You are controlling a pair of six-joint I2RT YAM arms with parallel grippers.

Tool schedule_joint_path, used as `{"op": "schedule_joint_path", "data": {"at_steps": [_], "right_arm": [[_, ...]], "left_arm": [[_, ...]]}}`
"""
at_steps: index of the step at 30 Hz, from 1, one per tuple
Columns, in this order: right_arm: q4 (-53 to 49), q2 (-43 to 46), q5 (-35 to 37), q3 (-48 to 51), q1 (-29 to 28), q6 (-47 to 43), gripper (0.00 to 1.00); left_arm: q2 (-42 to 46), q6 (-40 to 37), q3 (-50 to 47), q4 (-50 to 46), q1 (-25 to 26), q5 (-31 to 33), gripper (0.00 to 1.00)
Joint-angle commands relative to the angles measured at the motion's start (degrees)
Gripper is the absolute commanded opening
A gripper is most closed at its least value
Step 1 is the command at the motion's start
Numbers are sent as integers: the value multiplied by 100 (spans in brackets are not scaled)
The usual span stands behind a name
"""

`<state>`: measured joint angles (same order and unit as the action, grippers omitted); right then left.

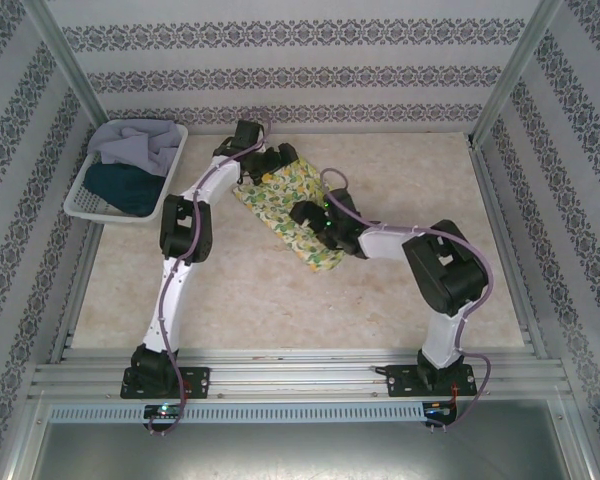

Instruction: Fold and stack the skirts

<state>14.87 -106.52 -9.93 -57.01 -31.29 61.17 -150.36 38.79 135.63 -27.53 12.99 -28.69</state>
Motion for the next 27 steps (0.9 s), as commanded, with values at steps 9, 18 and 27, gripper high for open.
{"op": "schedule_joint_path", "data": {"at_steps": [9, 18, 27], "right_arm": [[-3419, 1154, -443, -781, 1406, -4426, 98], [-5106, -263, -1744, -2004, 2030, -5913, 90], [-5305, -654, -1896, -1938, 2010, -5708, 70]], "left_arm": [[3528, -1551, -3507, 437, 81, 937, 100], [6482, -3216, -7724, 1916, 1107, 1446, 100], [7335, -5447, -9414, 2116, 2159, 1251, 100]]}}
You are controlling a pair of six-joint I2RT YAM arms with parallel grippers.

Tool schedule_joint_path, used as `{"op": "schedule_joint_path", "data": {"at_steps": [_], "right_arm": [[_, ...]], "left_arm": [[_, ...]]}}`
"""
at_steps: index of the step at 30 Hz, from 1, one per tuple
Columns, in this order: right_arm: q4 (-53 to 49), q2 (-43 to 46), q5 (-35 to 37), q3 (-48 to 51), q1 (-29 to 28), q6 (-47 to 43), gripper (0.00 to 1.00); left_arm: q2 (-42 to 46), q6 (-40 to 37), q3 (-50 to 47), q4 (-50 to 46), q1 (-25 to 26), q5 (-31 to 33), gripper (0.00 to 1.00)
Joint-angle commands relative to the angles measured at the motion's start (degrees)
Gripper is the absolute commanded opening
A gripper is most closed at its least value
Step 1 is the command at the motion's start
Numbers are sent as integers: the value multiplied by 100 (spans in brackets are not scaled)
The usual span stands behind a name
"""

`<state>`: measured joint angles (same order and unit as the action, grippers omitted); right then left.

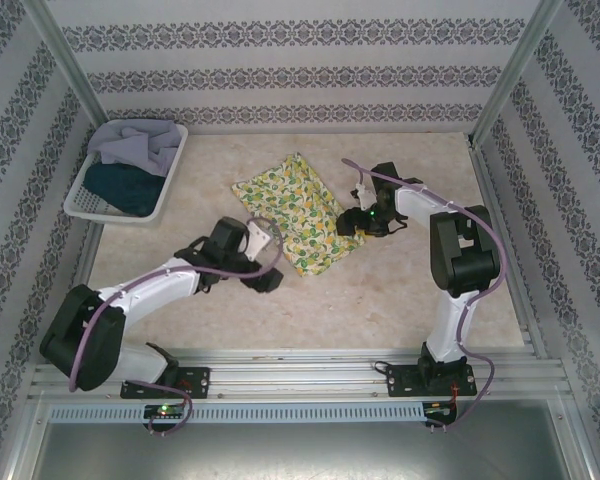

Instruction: Fold and stack the skirts

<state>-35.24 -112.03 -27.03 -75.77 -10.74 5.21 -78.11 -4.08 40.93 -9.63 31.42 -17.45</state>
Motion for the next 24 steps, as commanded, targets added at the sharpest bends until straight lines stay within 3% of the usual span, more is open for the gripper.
{"op": "schedule_joint_path", "data": {"at_steps": [1, 6, 10, 12, 14, 16, 19, 24], "right_arm": [[-313, -109, -270, -33, -55, -125, 66], [-334, -74, -591, 156, -81, -144, 47], [-257, -56, -535, 287, -67, -36, 43], [-207, -41, -473, 351, -44, 54, 49], [-194, 17, -416, 407, -23, 121, 63], [-185, 111, -360, 494, 1, 196, 69], [-131, 200, -438, 603, 13, 336, 66], [82, 141, -778, 707, -195, 483, 61]], "left_arm": [[78, -1318, 49, 379, 430, 231, 100], [-389, -1956, 261, 435, 734, 350, 100], [-835, -2683, 491, 271, 972, 495, 100], [-1102, -3256, 602, 160, 1082, 703, 99], [-1316, -3721, 715, 33, 1112, 841, 97], [-1520, -4161, 790, -24, 1121, 981, 94], [-1720, -4481, 754, 243, 1118, 1065, 89], [-2010, -4276, 807, 759, 1143, 909, 79]]}}
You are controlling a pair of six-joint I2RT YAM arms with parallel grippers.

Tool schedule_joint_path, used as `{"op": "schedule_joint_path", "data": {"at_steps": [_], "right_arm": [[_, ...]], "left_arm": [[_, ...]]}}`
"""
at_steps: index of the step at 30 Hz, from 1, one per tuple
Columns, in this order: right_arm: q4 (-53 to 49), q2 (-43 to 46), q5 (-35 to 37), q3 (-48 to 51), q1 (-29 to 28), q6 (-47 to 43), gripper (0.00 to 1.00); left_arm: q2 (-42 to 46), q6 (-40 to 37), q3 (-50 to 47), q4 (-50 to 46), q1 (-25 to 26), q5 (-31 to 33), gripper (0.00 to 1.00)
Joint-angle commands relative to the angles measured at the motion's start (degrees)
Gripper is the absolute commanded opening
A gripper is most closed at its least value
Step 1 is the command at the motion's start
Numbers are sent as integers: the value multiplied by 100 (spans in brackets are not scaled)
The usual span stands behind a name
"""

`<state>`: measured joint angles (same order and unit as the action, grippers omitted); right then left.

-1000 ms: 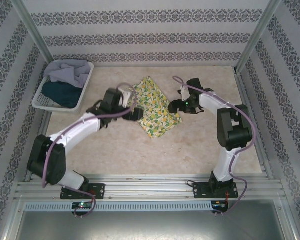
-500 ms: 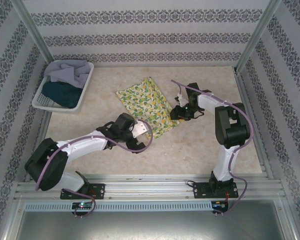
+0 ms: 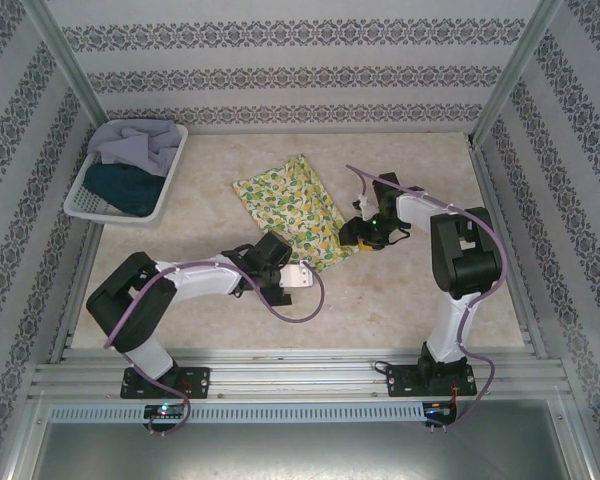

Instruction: Fold and stack the skirts

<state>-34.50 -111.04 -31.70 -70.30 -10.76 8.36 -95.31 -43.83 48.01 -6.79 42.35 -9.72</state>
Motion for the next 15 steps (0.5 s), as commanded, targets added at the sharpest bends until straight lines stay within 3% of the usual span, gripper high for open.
{"op": "schedule_joint_path", "data": {"at_steps": [1, 9, 15], "right_arm": [[111, 31, -363, 202, -193, 236, 61], [420, 119, -819, 300, -147, 335, 72], [409, 116, -937, 330, -113, 276, 73]], "left_arm": [[-351, -309, 148, 486, 59, 161, 79], [-672, -368, 436, 662, 20, 16, 70], [-910, -136, 508, 1141, -25, -105, 60]]}}
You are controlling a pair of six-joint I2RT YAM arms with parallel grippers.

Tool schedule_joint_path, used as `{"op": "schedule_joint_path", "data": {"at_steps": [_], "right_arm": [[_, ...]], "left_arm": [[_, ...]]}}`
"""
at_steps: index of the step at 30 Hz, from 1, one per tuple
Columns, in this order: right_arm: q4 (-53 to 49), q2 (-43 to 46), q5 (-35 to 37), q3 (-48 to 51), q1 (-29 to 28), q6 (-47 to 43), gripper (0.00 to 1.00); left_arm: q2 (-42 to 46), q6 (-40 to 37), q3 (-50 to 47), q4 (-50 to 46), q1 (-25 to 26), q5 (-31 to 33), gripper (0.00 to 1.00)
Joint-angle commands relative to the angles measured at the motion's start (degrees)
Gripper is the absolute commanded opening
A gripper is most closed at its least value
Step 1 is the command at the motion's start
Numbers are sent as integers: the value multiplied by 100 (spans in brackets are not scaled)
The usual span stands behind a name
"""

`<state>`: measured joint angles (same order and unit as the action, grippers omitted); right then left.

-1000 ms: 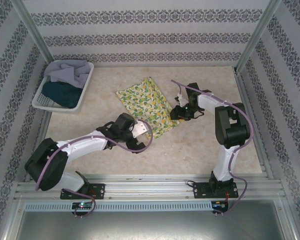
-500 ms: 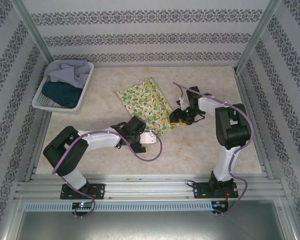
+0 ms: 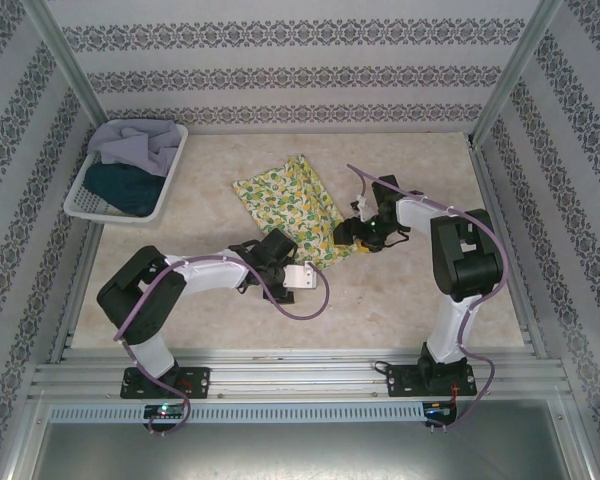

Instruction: Fold and stack the skirts

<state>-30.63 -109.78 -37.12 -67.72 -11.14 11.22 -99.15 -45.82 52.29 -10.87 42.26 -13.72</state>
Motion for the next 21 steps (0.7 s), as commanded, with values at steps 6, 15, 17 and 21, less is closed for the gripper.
{"op": "schedule_joint_path", "data": {"at_steps": [6, 15, 17, 21], "right_arm": [[139, -110, -128, 192, -135, 119, 54], [207, -26, -57, 282, -98, 148, 4], [232, -12, -106, 287, -99, 178, 1], [264, -9, -187, 323, -106, 204, 0]], "left_arm": [[-369, 108, -299, 2456, -55, 719, 68], [-76, 32, -543, 2650, -294, 658, 86], [-131, -12, -431, 2567, -340, 543, 87], [-359, -196, -113, 2273, -350, 316, 86]]}}
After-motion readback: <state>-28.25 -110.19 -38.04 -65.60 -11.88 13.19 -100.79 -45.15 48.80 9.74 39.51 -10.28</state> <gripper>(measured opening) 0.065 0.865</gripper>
